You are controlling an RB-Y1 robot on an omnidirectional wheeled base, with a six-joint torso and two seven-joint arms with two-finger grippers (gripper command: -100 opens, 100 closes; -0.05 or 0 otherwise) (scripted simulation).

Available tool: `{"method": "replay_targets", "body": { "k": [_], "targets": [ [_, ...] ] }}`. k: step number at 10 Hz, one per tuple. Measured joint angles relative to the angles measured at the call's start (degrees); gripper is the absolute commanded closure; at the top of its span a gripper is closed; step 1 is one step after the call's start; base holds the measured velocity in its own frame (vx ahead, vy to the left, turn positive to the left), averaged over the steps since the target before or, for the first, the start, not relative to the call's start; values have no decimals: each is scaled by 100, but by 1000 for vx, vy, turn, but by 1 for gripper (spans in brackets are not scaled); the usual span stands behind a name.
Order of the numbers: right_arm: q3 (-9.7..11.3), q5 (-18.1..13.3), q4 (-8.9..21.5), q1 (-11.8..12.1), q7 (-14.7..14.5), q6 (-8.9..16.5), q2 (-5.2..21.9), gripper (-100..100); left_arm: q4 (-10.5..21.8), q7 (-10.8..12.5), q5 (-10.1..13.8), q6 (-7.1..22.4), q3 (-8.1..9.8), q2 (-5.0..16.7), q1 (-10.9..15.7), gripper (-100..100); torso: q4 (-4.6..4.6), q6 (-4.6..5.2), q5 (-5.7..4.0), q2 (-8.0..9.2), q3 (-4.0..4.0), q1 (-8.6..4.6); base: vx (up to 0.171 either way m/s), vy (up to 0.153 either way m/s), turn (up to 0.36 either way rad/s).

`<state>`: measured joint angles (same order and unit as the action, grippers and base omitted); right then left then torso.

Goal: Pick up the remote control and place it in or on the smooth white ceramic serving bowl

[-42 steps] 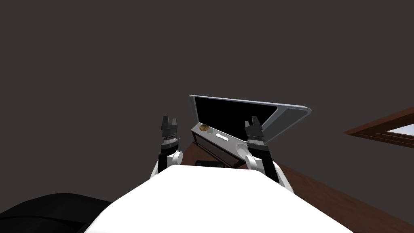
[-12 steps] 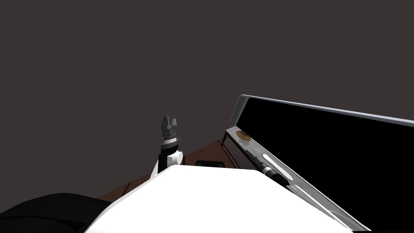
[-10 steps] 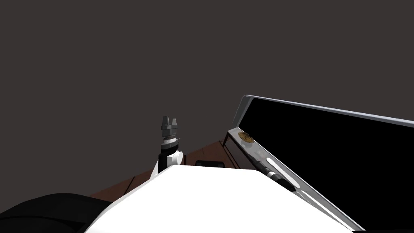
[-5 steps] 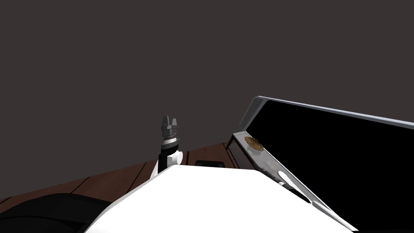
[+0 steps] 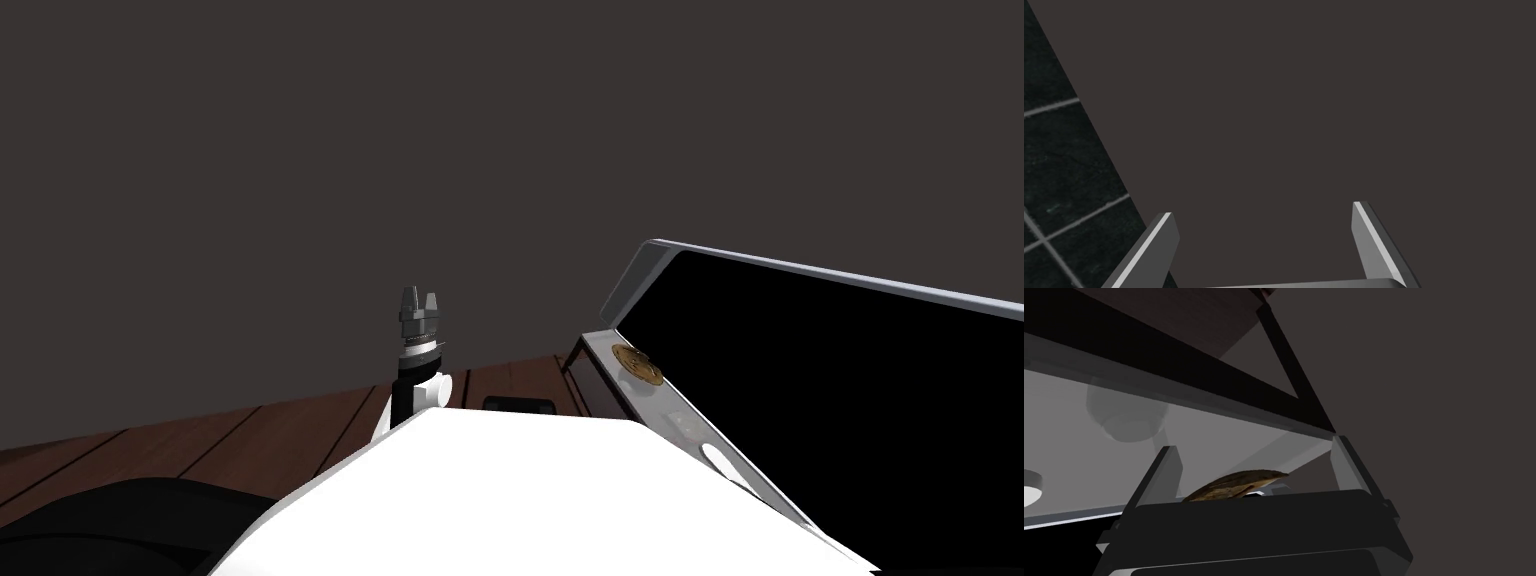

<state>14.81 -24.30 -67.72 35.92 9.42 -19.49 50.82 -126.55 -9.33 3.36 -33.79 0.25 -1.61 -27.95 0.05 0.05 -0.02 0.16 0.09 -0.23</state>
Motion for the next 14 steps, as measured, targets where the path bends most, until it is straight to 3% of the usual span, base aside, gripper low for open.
{"method": "replay_targets", "body": {
  "k": [6,7,10,11,14],
  "targets": [
    [545,-494,871,18,89,-144,329,-100,0,0,0,0,1,1,-1,0,2,7,-6,10,6,-19,-29,-84,231],
    [715,-595,959,6,168,-97,416,-100,0,0,0,0,1,0,0,0,3,3,-4,13,8,-14,-35,-67,123],
    [955,-786,1154,40,248,-89,527,-100,0,0,0,0,1,0,-1,0,2,7,-4,8,5,-8,-31,-59,113],
    [962,-802,1269,4,239,-145,516,-100,0,0,0,0,1,0,-2,0,1,9,-1,2,2,4,-36,-59,192],
    [1315,-1117,1787,-44,242,-336,551,-100,0,0,0,0,2,1,0,0,5,5,-9,21,12,-39,-81,-145,304]
  ]
}}
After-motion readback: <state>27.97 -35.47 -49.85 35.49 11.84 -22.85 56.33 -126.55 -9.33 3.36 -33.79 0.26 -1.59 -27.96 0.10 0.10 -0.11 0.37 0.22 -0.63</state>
